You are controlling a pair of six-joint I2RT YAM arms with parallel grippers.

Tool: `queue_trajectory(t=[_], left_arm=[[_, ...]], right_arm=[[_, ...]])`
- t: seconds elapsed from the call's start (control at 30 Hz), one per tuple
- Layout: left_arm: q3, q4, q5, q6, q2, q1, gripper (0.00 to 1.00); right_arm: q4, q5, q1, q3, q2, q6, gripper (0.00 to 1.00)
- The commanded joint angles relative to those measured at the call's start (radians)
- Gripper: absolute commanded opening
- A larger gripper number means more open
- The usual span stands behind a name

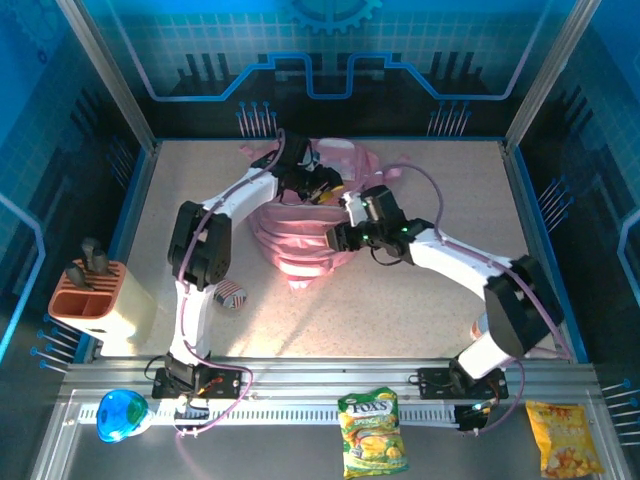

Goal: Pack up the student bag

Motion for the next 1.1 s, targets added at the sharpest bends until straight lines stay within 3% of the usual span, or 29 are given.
queue_trajectory(t=[0.0,0.23,0.5,0.73,1.07], left_arm=[[-0.072,-0.045,-0.037,0.053,-0.149,0.017,0.47],[-0.310,-0.128,-0.319,0.160,-0.380,-0.055,0.51],[-0.380,-0.230,-0.653,0.177,-0.432,-0.250,0.51],[-0.207,-0.323,-0.783,0.246,-0.273,-0.344,0.48],[-0.094,-0.416,-0.832,0.269,-0.135,-0.359,0.35]], right_arm=[[0.033,0.019,-0.044,-0.037,-0.086,0.112,0.59],[0.028,0.011,-0.120,-0.052,-0.115,0.255,0.77],[0.038,0.015,-0.166,-0.014,-0.073,0.359,0.81],[0.040,0.029,-0.199,-0.024,-0.070,0.409,0.80],[0.022,0.041,-0.230,-0.051,-0.080,0.430,0.80]])
